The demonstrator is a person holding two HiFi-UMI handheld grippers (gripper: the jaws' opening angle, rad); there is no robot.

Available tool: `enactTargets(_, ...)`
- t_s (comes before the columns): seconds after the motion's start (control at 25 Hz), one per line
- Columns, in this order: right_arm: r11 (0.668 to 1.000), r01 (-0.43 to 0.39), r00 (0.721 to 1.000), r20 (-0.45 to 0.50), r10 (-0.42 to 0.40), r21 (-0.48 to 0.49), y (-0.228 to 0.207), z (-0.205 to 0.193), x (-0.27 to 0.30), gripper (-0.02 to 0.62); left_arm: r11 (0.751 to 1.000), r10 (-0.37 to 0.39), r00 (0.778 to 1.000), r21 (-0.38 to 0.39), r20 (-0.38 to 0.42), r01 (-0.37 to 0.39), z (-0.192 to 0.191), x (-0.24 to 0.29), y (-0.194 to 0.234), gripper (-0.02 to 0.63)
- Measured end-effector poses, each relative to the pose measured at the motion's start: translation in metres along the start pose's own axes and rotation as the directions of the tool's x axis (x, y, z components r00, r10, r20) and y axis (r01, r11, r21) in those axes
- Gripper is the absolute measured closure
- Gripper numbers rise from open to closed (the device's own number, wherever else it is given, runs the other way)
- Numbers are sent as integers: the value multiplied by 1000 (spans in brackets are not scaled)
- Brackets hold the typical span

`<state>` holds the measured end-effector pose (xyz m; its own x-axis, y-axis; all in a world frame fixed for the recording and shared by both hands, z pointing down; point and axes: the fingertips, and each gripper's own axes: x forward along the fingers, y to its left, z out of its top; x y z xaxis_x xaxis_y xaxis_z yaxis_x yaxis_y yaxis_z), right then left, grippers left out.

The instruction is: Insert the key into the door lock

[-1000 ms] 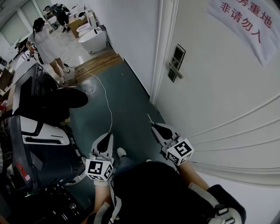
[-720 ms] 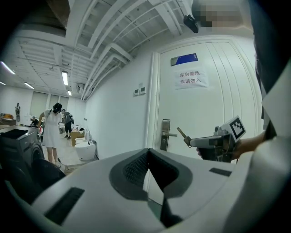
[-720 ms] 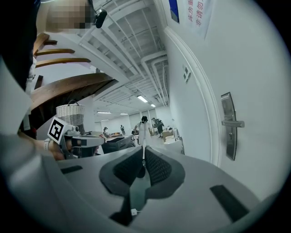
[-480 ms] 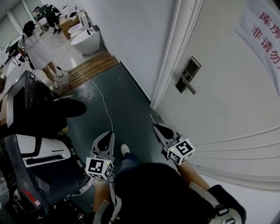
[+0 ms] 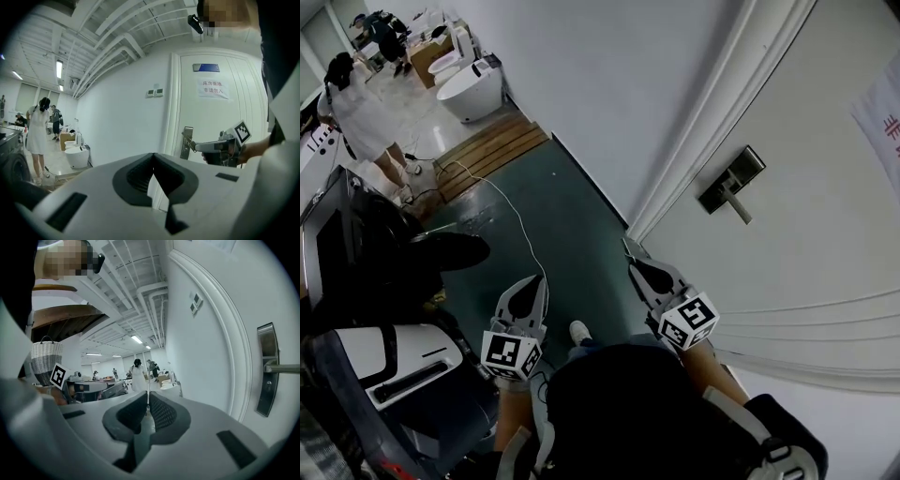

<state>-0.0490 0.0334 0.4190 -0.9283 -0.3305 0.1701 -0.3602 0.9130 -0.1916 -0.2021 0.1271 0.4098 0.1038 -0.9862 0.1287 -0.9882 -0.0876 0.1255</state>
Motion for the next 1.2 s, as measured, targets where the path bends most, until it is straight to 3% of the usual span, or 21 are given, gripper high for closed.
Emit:
enactTargets(0.28,999,44,999,7,-44,9,2,2,29,563,996,-87,996,-11,-35,87,-6,28,28,598)
enactTargets(0.68,976,191,981,14,-194,104,-53,-1,20,565,975,-221,972,-18,-74,221,-14,88,19,598)
enactTargets(1.0,933,274,956,43,-291,233,-116,-5,4,565,948,-316,941,-5,-124,318,-12,144,-4,598)
enactTargets(1.2,885,284,938,83,-336,369,-157,-13,-7,565,932,-357,921,7,-157,362,-11,174,-18,598)
